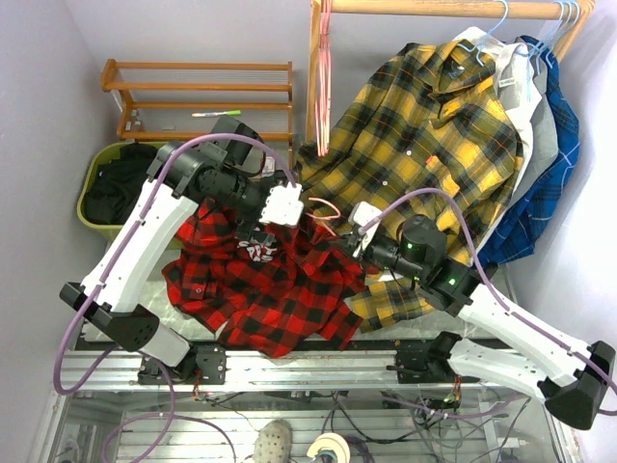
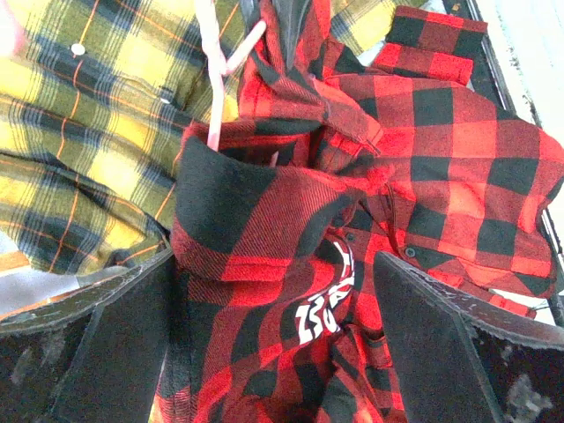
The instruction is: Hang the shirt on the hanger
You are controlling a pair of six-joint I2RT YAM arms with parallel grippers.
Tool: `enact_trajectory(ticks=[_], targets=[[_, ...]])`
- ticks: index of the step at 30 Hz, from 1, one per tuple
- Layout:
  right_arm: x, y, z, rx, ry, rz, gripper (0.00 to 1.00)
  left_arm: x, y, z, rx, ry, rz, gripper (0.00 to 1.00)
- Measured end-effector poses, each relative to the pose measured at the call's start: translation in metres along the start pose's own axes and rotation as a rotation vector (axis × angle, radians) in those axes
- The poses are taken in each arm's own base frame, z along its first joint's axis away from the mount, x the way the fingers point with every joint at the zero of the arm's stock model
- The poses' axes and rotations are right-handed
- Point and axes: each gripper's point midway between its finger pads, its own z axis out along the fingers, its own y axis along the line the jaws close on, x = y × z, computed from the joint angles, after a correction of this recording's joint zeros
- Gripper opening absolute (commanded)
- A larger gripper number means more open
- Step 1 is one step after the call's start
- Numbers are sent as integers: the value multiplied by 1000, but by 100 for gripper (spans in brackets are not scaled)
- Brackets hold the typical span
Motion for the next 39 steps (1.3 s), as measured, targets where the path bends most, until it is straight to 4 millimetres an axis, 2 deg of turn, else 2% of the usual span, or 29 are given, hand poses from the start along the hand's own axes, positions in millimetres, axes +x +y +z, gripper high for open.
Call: enact_trajectory(ticks=[6, 8, 10, 13, 19, 22, 24, 25, 26, 27, 28, 30, 39], targets=[[4, -8, -10, 71, 5, 28, 0, 10, 13, -10, -67, 28, -62, 98], [3, -8, -15, 78, 5, 29, 0, 24, 25, -19, -130, 56, -93, 98], [1, -7, -22, 79, 0, 29, 0, 48, 37, -33, -199, 95, -139, 98], [2, -7, -28, 86, 6, 30, 0, 75, 46, -47, -257, 132, -189, 98], [10, -6, -36, 90, 48, 39, 0, 100, 52, -53, -302, 168, -236, 100], [10, -7, -42, 102, 49, 39, 0, 116, 53, -57, -325, 184, -280, 85], [9, -8, -46, 111, 52, 38, 0, 128, 48, -54, -320, 196, -310, 70], [9, -8, -47, 115, 52, 38, 0, 134, 44, -49, -307, 204, -326, 58], [8, -9, -48, 117, 52, 38, 0, 136, 42, -47, -301, 208, -334, 42], [8, -9, -49, 119, 56, 38, 0, 142, 39, -43, -294, 216, -350, 21], [8, -9, -50, 120, 57, 38, 0, 147, 36, -40, -288, 222, -367, 9], [8, -9, -51, 121, 64, 38, 0, 153, 34, -38, -288, 238, -385, 7], [-1, -12, -62, 137, 65, 35, 0, 169, 45, -54, -364, 271, -403, 7]])
